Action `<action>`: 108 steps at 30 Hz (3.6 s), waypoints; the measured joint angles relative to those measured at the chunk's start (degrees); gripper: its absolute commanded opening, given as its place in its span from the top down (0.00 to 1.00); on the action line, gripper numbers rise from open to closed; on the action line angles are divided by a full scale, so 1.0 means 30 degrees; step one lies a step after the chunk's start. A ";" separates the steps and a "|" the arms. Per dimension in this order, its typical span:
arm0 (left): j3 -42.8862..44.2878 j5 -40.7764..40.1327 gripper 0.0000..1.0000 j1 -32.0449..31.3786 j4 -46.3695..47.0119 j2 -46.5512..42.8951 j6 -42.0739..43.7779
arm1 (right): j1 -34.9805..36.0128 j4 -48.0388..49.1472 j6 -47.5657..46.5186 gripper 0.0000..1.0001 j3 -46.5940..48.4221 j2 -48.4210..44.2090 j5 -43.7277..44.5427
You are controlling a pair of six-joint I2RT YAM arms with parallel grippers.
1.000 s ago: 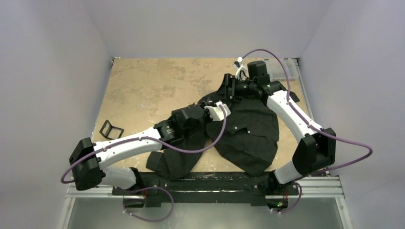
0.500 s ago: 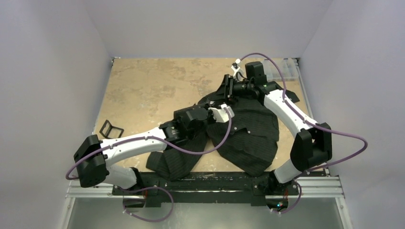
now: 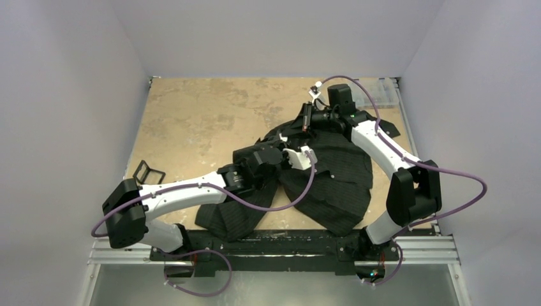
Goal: Remove the brooch from the garment
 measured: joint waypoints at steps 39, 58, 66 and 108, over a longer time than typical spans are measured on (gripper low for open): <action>0.2273 2.5587 0.63 1.0775 -0.3745 -0.1158 -1.4178 | 0.0539 -0.0656 -1.7034 1.00 -0.0576 -0.3468 -0.2914; 0.2208 2.7802 0.78 1.0142 -0.3723 -0.0896 -1.1089 | 0.1421 -0.3439 -2.0597 1.00 0.0095 -0.3803 -0.4750; 0.2200 2.7817 0.83 1.0112 -0.3759 -0.0787 -1.1103 | 0.1428 -0.3665 -2.1085 1.00 0.0328 -0.3803 -0.4809; -0.0546 2.9419 1.00 1.2145 0.6747 -0.0350 -2.3722 | 0.0117 1.0448 -0.7482 0.84 -0.6200 -0.6688 -0.3577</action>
